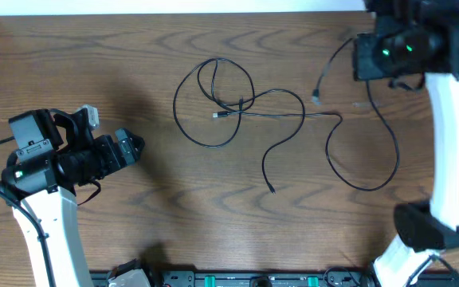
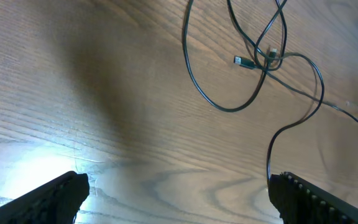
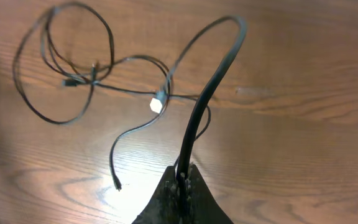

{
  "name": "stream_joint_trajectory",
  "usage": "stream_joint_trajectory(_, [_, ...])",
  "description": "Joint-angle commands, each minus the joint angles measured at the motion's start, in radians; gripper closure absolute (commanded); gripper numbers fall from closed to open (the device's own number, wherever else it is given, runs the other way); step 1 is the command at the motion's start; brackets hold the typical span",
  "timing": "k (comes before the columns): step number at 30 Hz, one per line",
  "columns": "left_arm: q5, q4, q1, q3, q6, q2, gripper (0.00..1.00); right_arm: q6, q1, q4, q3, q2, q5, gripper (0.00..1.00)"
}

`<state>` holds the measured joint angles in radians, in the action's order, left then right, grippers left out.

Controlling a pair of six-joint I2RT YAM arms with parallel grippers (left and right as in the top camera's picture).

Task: Untangle cables

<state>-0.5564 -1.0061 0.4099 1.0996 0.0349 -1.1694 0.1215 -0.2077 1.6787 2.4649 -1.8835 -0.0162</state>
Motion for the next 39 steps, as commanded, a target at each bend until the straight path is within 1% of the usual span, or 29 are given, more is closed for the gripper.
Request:
stream_joint_trajectory(1, [-0.1,-0.005,0.003,0.013,0.062,0.009,0.02,-0.014,0.005,0.002,-0.001,-0.065,-0.013,0.99])
stream_joint_trajectory(2, [-0.156,-0.011,-0.001,0.013,0.106,0.009,0.02,-0.014,0.005,0.006,-0.001,-0.092,-0.013,0.99])
stream_joint_trajectory(3, [-0.176,-0.015,-0.007,0.013,0.124,0.009,0.02,-0.014,0.004,0.015,-0.001,-0.111,-0.013,0.99])
stream_joint_trajectory(8, [-0.172,-0.022,-0.075,0.013,0.164,0.008,0.02,-0.034,-0.005,0.019,-0.069,-0.171,-0.066,0.99])
stream_joint_trajectory(10, [-0.168,-0.022,-0.102,0.013,0.178,0.008,0.02,-0.041,-0.006,0.019,-0.111,-0.182,-0.066,0.95])
stream_joint_trajectory(13, [-0.169,-0.021,-0.142,0.013,0.201,0.008,0.02,-0.052,-0.008,0.016,-0.179,-0.192,-0.065,0.96])
stream_joint_trajectory(16, [-0.169,-0.017,-0.194,0.013,0.23,0.007,0.02,-0.052,-0.008,0.009,-0.238,-0.192,-0.065,0.99])
stream_joint_trajectory(17, [-0.169,-0.01,-0.218,0.013,0.245,0.007,0.02,-0.052,-0.007,0.006,-0.25,-0.192,-0.065,0.99])
stream_joint_trajectory(21, [-0.156,0.068,-0.301,0.013,0.239,-0.002,0.02,-0.051,-0.006,-0.016,-0.259,-0.19,-0.066,0.96])
stream_joint_trajectory(22, [-0.133,0.099,-0.32,0.013,0.217,-0.008,0.02,-0.051,-0.008,-0.021,-0.259,-0.188,-0.066,0.96])
stream_joint_trajectory(25, [0.02,0.212,-0.371,0.013,0.076,-0.048,0.02,-0.052,-0.013,-0.02,-0.258,-0.175,-0.083,0.95])
stream_joint_trajectory(26, [0.054,0.251,-0.387,0.013,0.045,-0.07,0.02,-0.061,-0.017,-0.018,-0.258,-0.169,-0.097,0.95])
stream_joint_trajectory(28, [0.049,0.312,-0.413,0.013,0.034,-0.115,0.02,-0.076,-0.023,-0.014,-0.258,-0.154,-0.111,0.94])
stream_joint_trajectory(31, [0.05,0.418,-0.46,0.013,-0.028,-0.212,0.0,-0.075,-0.042,-0.003,-0.258,-0.121,-0.111,0.94])
stream_joint_trajectory(35, [0.05,0.533,-0.518,0.013,-0.107,-0.347,0.02,-0.093,-0.09,-0.007,-0.258,-0.066,-0.126,0.93])
stream_joint_trajectory(39, [0.053,0.688,-0.559,0.013,-0.193,-0.461,0.02,-0.105,-0.166,-0.005,-0.258,0.0,-0.125,0.86])
